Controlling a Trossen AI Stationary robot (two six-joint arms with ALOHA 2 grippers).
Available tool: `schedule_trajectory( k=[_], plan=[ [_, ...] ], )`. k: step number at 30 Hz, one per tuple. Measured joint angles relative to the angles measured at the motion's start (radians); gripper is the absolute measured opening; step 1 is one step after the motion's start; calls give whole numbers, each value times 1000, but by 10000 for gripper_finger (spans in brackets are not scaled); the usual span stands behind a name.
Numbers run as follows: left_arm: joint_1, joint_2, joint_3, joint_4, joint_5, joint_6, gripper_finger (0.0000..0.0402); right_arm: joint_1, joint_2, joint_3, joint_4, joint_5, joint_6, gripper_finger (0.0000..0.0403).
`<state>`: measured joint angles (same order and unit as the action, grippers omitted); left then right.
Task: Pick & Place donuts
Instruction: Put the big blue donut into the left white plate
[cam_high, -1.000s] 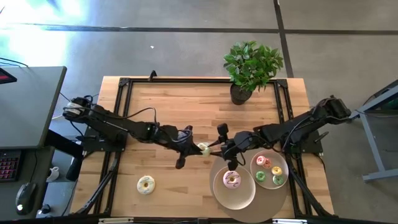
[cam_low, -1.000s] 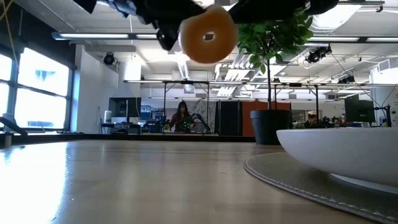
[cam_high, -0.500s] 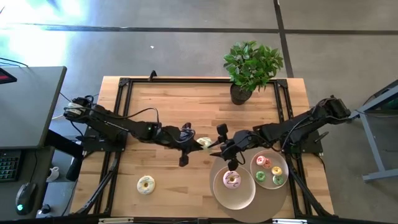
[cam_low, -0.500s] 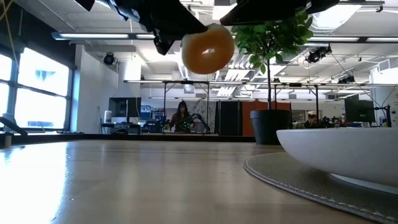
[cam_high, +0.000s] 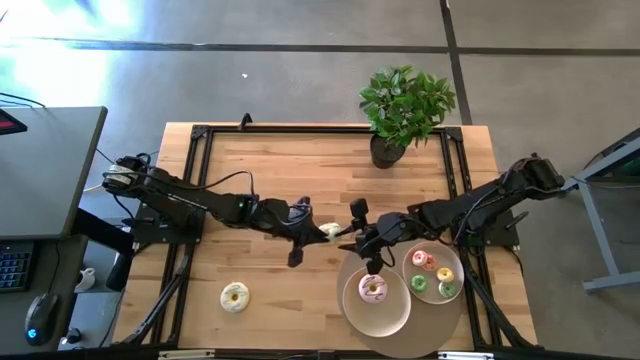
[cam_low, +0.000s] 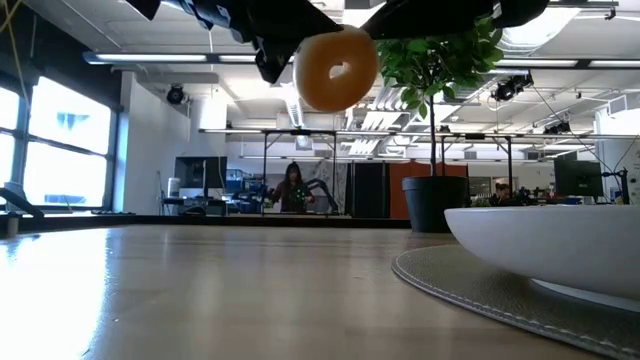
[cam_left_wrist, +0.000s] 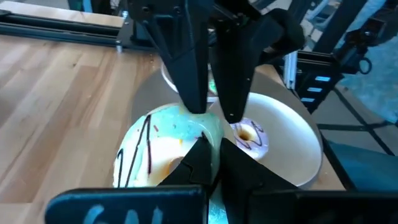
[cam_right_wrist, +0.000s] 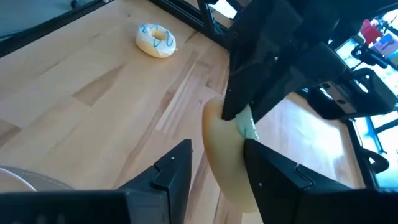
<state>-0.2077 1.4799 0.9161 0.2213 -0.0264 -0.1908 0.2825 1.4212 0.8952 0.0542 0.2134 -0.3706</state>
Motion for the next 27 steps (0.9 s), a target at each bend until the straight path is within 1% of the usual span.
schedule_trajectory(
  k=[5, 9, 13, 15, 17, 23, 25, 27],
  plan=[
    [0, 0, 0, 2, 26, 0, 10, 0, 0, 0, 11, 0, -11, 146],
    [-1, 0, 0, 33, 48, 0, 10, -1, 0, 0, 20, -9, -12, 147],
    [-1, 0, -2, 67, 92, 0, 10, -1, -1, 1, 19, -25, -10, 136],
    [-2, 0, -2, 69, 94, 0, 10, -1, -2, 1, 21, -37, -8, 121],
    [-2, 0, -2, 68, 73, 1, 10, -1, -2, 1, 21, -37, -8, 99],
    [-2, 11, -2, 81, 58, 8, 10, -2, -2, 1, 17, -30, -6, 16],
    [-2, 27, -2, 83, 53, 17, 14, -2, -1, -1, 7, -36, -5, 9],
    [-2, 39, -2, 96, 51, 21, 27, -2, 0, -2, 4, -38, 0, 17]
  ],
)
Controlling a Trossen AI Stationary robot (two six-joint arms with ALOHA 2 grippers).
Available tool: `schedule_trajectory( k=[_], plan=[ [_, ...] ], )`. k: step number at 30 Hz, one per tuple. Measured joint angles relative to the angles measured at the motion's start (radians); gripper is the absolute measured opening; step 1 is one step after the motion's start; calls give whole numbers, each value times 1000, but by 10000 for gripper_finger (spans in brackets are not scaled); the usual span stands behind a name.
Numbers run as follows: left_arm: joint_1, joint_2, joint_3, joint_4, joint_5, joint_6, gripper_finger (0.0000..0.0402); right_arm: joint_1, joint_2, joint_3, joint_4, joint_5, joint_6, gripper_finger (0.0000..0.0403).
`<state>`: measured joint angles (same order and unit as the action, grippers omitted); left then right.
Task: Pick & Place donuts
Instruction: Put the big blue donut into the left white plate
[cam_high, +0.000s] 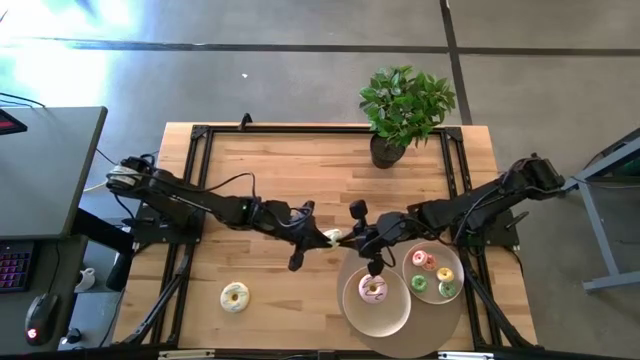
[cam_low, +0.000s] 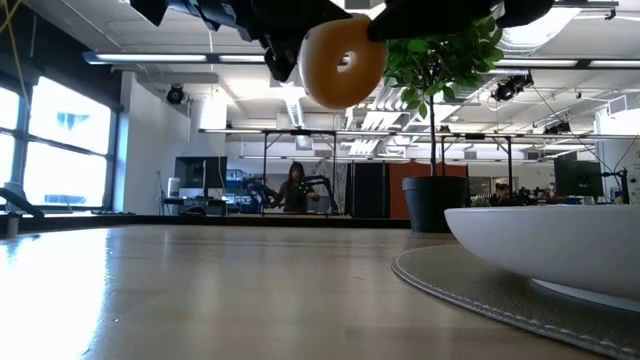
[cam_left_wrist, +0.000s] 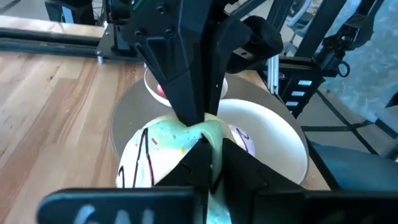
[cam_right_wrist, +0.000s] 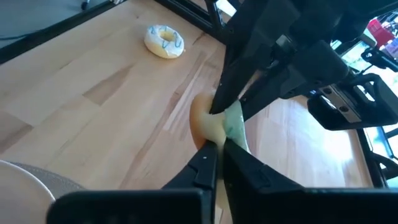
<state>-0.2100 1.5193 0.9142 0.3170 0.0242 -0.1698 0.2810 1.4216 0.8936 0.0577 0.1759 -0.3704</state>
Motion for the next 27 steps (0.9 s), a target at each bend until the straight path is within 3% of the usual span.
schedule_trajectory(
  k=[4, 9, 13, 17, 27],
  plan=[
    [0, 17, 0, 40, 0, 1, 78, 0, -1, 0, -21, -21, 27, 24],
    [0, 17, 5, 65, -31, 2, 150, 7, 0, 1, -86, -51, 110, 6],
    [0, 17, 3, 49, -39, 1, 186, 39, 1, 0, -139, -52, 178, 10],
    [0, 17, 3, 46, -40, -15, 199, 101, 0, 0, -206, -70, 213, 5],
    [0, 17, 3, 20, -43, -18, 200, 313, -3, 0, -186, -116, 168, 3]
  ],
)
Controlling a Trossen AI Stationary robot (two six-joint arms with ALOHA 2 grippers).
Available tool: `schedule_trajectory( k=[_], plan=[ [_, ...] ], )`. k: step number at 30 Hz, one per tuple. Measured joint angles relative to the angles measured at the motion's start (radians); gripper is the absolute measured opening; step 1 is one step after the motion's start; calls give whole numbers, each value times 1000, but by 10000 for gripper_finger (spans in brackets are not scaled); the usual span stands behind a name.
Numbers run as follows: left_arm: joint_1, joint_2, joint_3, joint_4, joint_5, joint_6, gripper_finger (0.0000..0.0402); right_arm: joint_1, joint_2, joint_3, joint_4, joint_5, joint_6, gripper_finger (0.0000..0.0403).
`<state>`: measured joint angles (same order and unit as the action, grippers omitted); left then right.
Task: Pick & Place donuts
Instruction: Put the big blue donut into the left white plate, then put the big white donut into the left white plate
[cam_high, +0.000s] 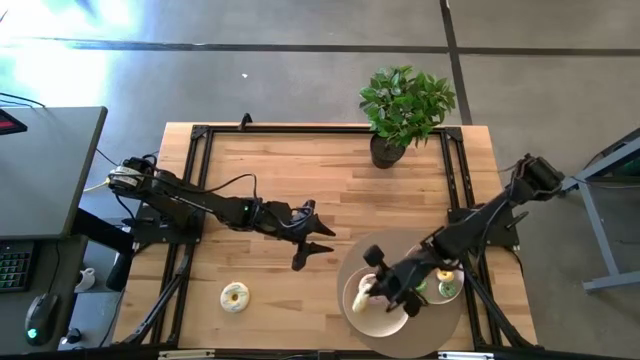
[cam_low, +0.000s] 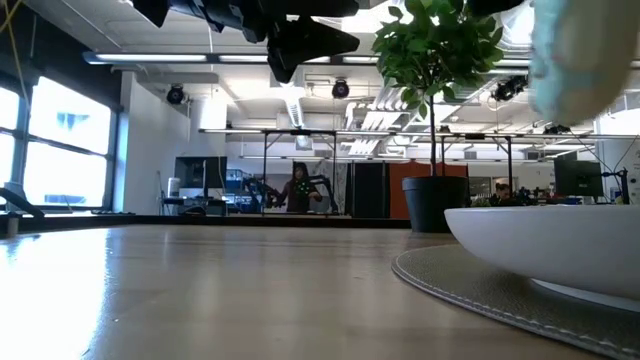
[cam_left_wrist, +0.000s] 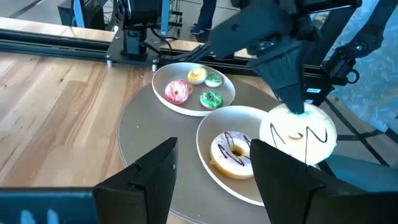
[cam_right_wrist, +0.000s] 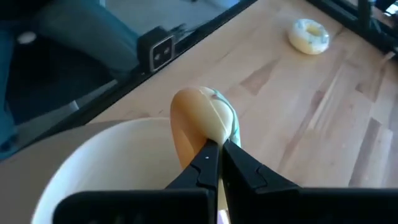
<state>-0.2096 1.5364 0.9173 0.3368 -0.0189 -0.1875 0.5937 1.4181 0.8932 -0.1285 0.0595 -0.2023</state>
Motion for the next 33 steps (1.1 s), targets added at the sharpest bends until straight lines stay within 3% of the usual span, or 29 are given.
schedule_trajectory(
  k=[6, 14, 20, 27, 33],
  plan=[
    [0, 0, 0, 4, -3, 0, 200, 53, 2, -100, 191, 85, -78, 11],
    [0, 0, -1, 5, -47, -95, 200, 57, 3, -315, 418, 106, -210, 9],
    [0, 0, -1, 5, -122, -106, 200, 48, 3, -405, 626, 143, -243, 36],
    [1, 0, -1, 12, -134, -106, 200, 48, 3, -390, 679, 131, -315, 76],
    [0, 0, -1, 11, -134, -106, 200, 46, 3, -390, 596, 113, -209, 93]
  ],
)
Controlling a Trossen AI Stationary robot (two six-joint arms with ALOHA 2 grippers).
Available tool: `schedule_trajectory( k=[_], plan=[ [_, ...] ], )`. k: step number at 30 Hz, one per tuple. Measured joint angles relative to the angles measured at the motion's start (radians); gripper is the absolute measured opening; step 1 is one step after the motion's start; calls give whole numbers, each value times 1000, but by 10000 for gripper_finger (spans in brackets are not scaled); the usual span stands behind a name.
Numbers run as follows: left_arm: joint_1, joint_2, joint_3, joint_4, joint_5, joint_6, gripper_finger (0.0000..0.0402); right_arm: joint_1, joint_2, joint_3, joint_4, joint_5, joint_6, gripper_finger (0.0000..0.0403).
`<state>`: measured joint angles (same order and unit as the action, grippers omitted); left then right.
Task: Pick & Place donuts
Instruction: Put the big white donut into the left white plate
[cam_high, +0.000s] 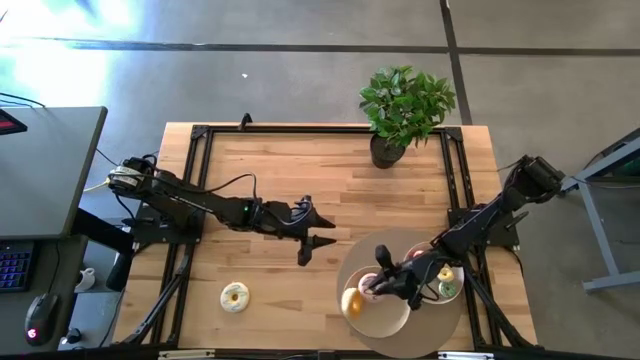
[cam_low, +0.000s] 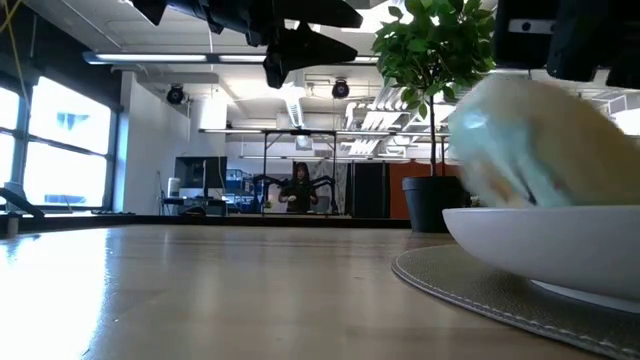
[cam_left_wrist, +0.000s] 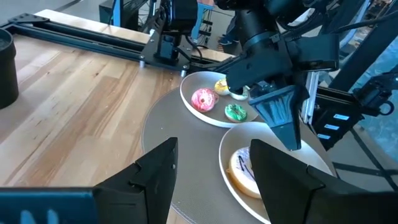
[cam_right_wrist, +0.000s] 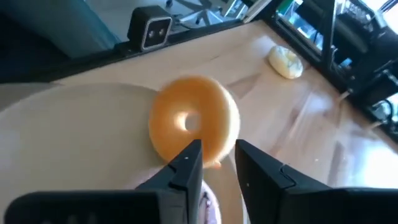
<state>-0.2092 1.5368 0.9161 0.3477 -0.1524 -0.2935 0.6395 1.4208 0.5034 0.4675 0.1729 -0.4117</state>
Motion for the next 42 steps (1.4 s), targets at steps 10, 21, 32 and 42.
schedule_trajectory(
  k=[10, 21, 32, 42],
  plan=[
    [0, -3, 0, -47, 22, -4, 200, -6, 0, 0, 207, 56, -33, 94],
    [-23, -53, 170, -1081, 255, -196, 200, -71, 0, 0, 248, 20, 81, 94],
    [-332, -44, 53, -1232, 277, -649, 200, -131, -1, 0, 256, 82, 19, 94],
    [-497, -45, -105, -1092, 301, -936, 167, -211, -2, 0, 251, -30, -47, 94]
  ],
)
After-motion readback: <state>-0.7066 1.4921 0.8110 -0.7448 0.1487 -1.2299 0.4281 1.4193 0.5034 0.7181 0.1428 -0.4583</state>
